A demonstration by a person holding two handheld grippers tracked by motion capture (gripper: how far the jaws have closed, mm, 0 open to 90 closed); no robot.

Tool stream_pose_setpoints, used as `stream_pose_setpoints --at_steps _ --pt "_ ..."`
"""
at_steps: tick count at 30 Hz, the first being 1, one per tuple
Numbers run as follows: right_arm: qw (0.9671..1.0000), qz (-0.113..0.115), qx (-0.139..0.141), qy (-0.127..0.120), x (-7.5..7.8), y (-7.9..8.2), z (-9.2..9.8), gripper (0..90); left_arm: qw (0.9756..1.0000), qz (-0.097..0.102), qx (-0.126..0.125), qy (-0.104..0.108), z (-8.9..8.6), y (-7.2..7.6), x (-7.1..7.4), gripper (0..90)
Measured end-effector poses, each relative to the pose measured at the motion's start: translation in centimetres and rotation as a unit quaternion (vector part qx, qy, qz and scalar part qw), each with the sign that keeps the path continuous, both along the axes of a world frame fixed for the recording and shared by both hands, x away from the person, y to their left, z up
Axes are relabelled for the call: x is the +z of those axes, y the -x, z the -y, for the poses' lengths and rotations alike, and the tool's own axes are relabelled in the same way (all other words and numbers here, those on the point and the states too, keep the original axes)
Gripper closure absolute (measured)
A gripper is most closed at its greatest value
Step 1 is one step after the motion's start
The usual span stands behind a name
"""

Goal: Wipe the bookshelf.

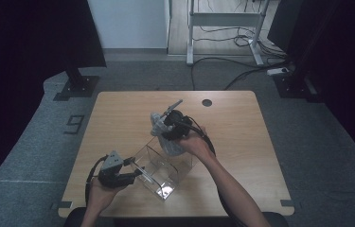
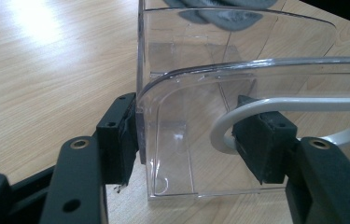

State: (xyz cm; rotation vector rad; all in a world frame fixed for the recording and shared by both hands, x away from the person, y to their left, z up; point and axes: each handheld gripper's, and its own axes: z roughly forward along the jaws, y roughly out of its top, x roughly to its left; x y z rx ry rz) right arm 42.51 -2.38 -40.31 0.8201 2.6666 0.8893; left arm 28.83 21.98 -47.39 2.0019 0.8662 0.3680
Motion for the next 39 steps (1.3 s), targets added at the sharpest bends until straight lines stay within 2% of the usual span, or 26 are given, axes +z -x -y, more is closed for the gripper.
stream_pose_setpoints --at_steps 13,39 --pt "1.0000 -0.003 0.002 -0.005 0.0 0.7 1.2 62.9 0.9999 -0.010 0.009 0.002 0.1 0.0 0.0 41.8" --pt "0.9995 -0.007 0.003 -0.029 -0.6 4.5 6.7 62.4 0.9999 -0.010 0.009 0.001 0.1 0.0 0.0 41.8"
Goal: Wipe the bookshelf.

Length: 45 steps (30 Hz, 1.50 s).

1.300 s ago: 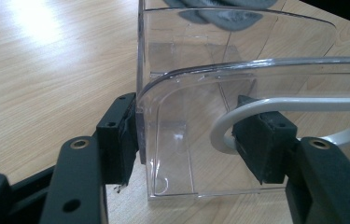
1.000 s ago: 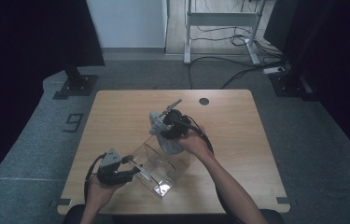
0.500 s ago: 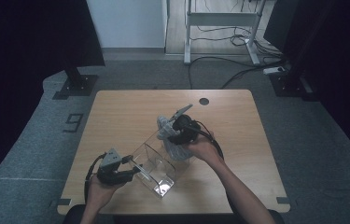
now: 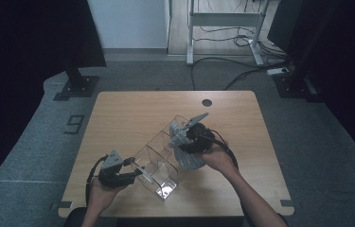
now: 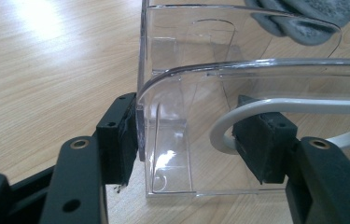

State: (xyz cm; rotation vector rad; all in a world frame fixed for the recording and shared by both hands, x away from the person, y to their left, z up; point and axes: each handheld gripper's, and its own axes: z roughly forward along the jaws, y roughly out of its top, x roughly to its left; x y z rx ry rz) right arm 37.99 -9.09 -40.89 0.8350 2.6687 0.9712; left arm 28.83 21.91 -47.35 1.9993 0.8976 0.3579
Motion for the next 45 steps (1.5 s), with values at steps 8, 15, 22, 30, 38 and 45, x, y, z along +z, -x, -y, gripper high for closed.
stream_pose_setpoints --at_steps 8,15,22,30,38,45 --pt "1.0000 0.001 -0.001 -0.003 -0.4 1.1 1.5 62.3 1.0000 0.000 0.001 -0.001 0.0 0.0 0.0 41.8" --pt "1.0000 -0.002 -0.007 -0.007 -1.0 1.8 2.6 62.4 1.0000 0.000 0.001 0.000 0.0 0.0 0.0 41.8" --pt "0.9999 -0.003 -0.011 -0.007 -1.8 2.3 3.4 62.4 1.0000 0.000 0.001 -0.001 0.0 0.0 0.0 41.8" --pt "0.9999 -0.004 -0.013 -0.007 -2.9 2.7 3.8 62.4 1.0000 0.000 0.002 0.001 0.0 0.0 0.0 41.8" --pt "0.9998 -0.008 -0.016 -0.002 -4.7 2.9 3.9 62.4 1.0000 0.000 0.002 0.000 0.0 0.0 0.0 41.8" --pt "0.9996 -0.016 -0.019 -0.009 -5.7 2.8 4.0 62.5 1.0000 0.001 0.002 0.000 0.0 0.0 0.0 41.8"
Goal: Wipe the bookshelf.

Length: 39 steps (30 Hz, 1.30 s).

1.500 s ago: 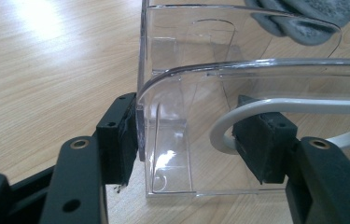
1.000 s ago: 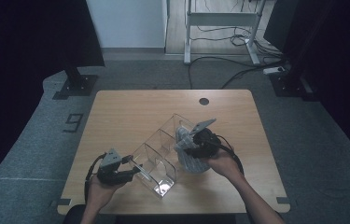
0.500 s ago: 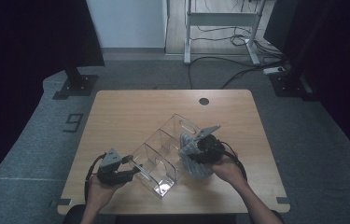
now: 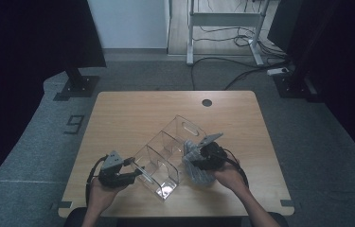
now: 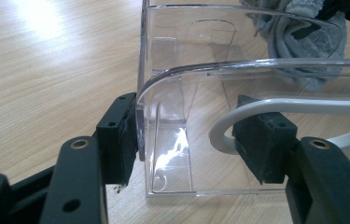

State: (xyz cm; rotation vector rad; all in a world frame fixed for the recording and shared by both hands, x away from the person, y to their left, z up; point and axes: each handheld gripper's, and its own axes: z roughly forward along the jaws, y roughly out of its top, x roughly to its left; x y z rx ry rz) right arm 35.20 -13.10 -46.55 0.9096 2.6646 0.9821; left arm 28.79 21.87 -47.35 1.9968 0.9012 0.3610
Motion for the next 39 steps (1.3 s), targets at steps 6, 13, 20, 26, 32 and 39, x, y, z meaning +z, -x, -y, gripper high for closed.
stream_pose_setpoints --at_steps 6,13,20,26,32,39 --pt "1.0000 -0.002 -0.004 0.005 -1.1 0.0 -0.1 62.6 1.0000 0.000 0.000 0.000 0.0 0.0 0.0 41.8" --pt "0.9997 -0.006 -0.005 0.021 -2.4 0.0 -0.2 62.6 1.0000 0.000 0.000 0.000 0.0 0.0 0.0 41.8" --pt "0.9994 -0.019 -0.009 0.027 -4.2 -0.2 -0.2 62.7 1.0000 0.001 0.000 0.000 0.0 0.0 0.0 41.8" --pt "0.9991 -0.021 -0.012 0.035 -5.0 -0.1 -0.4 62.6 1.0000 0.002 0.000 0.001 0.0 0.0 0.0 41.8" --pt "0.9991 -0.021 -0.012 0.033 -4.9 0.0 -0.3 62.6 1.0000 0.007 -0.005 -0.002 0.1 0.0 -0.1 41.2" --pt "0.9996 -0.019 -0.010 0.020 -4.1 0.7 0.5 62.7 0.9999 0.009 -0.012 0.001 0.0 -0.1 -0.1 32.6"
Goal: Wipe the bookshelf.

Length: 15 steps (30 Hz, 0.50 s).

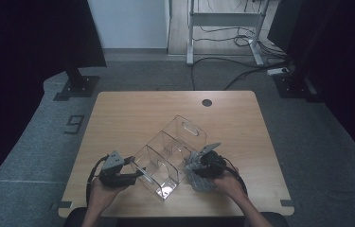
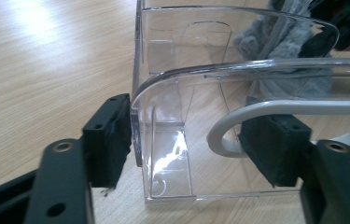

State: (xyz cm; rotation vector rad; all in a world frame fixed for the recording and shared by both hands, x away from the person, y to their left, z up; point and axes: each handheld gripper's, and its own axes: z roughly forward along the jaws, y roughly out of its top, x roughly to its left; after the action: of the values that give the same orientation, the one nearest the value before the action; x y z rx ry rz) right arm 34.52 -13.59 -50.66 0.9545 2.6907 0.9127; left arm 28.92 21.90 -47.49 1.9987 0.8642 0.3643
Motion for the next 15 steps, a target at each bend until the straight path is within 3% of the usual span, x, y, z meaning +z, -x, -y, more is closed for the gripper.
stream_pose_setpoints --at_steps 15 --pt "0.9996 0.016 -0.001 -0.023 3.8 2.2 2.1 62.7 1.0000 0.002 -0.007 -0.002 -0.5 0.2 0.3 41.7"
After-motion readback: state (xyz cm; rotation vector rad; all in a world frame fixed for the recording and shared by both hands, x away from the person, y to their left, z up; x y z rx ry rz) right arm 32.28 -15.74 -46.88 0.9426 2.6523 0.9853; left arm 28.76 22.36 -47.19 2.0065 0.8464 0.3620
